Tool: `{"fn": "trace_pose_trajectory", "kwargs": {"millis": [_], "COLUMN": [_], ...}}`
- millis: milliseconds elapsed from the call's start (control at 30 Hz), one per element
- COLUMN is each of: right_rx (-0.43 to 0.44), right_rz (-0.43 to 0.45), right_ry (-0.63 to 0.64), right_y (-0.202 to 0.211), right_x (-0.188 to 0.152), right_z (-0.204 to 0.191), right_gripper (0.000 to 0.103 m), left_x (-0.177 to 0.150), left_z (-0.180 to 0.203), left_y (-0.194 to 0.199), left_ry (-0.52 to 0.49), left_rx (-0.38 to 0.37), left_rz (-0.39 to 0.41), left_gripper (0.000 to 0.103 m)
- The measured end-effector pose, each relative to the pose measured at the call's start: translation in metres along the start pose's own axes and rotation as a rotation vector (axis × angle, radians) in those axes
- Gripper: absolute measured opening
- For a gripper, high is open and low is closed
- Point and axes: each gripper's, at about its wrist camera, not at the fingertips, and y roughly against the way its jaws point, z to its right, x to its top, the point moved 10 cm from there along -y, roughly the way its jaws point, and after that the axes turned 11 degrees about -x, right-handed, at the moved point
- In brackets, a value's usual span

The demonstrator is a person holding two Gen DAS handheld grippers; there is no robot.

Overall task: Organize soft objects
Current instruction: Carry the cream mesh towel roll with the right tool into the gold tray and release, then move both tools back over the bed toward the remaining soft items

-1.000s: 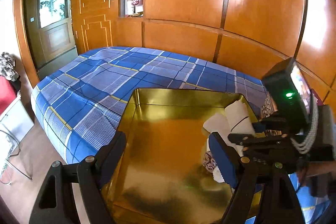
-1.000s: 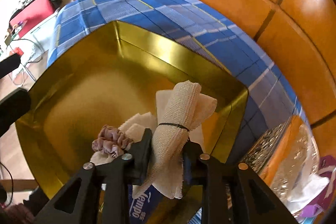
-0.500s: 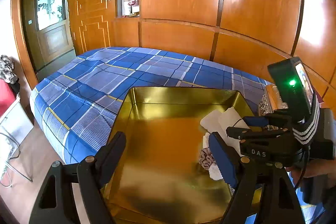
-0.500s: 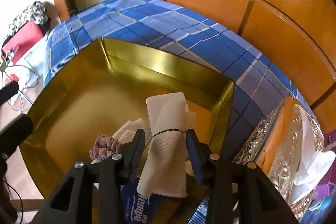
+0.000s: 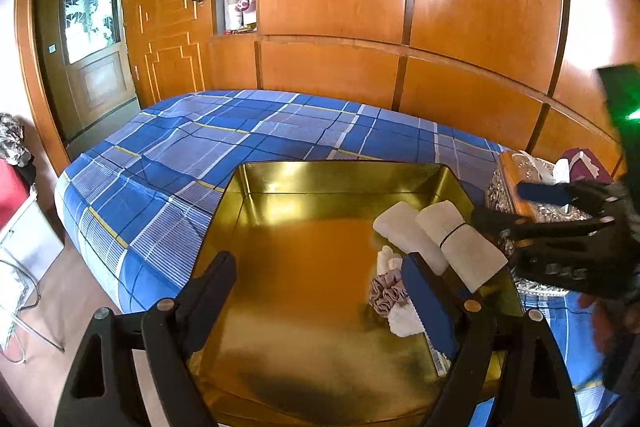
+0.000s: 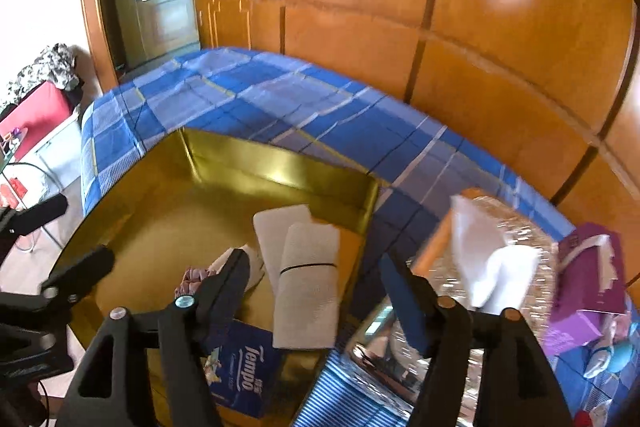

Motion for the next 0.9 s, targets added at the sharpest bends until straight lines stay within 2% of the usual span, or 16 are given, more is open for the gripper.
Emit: {"fn": "trace_pose_trajectory", "kwargs": {"millis": [133,300,500,667,900], "right_rx": [-0.061,-0.205,-0.293,-0.279,-0.333], "right_rz": [0.108,0.221,0.146,0.114,0.108], "right_ry": [0.000,-0.027,-0.078,-0.190,-0.322], "right_y": [0.030,0.063,0.067,0.071,0.084], "right_x": [0.004,-0.002,-0.027,-0.044,-0.064], "right_z": [0.021,0.068,0.123,0.166,0.220], "right_gripper": [0.073,0.073,0.073,0.073,0.076], "left_x": [-0.002,-0.003,0.001,0.003,0.003], "left_z": [0.001,0.004,0.015,0.025,0.036], "left_y": [-0.001,0.000,0.008,0.014,0.020], "left_ry": [-0.011,-0.038,-0.092,-0.132,-0.156], "left_rx": [0.017,0.042,0.062,0.082,0.071], "left_rz": [-0.003,0.006,0.051,0.074,0.085], "left_gripper": [0.085,0.089,0.097,0.101,0.101]}}
